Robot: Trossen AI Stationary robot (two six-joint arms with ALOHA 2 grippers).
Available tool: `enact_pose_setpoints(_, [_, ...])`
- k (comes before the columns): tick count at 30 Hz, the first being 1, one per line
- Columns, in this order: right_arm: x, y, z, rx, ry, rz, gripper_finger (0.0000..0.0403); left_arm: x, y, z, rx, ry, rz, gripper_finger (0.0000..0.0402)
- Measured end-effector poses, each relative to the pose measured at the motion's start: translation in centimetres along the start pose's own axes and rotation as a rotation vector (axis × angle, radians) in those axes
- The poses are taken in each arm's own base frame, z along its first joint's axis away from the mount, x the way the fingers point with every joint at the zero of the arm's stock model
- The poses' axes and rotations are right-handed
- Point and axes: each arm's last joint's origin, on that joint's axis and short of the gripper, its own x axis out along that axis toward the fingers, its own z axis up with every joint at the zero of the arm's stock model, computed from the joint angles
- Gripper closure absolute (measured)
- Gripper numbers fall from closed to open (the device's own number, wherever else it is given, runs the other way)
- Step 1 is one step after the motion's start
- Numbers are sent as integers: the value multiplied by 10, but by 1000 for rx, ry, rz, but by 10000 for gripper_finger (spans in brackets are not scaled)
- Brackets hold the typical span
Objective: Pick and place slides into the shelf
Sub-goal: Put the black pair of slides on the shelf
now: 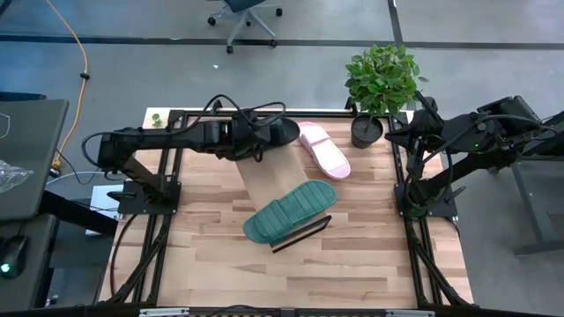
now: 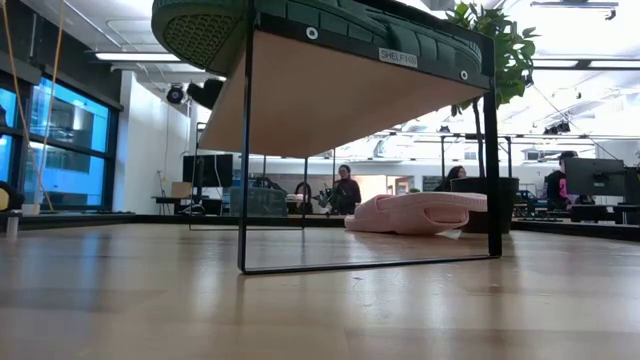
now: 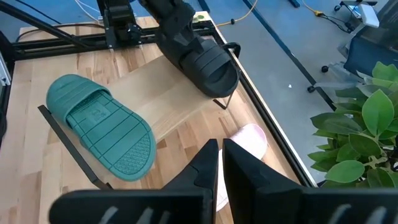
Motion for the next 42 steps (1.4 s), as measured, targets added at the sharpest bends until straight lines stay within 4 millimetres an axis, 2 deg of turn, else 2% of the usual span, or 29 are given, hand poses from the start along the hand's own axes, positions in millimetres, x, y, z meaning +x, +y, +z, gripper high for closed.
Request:
enact_pose_setpoints(34, [0,0,0,0,0,0,387,0,4,-1,-3,10,29,400])
enact_pose_setpoints(42, [0,0,0,0,0,0,387,0,4,-1,1,6,33,348])
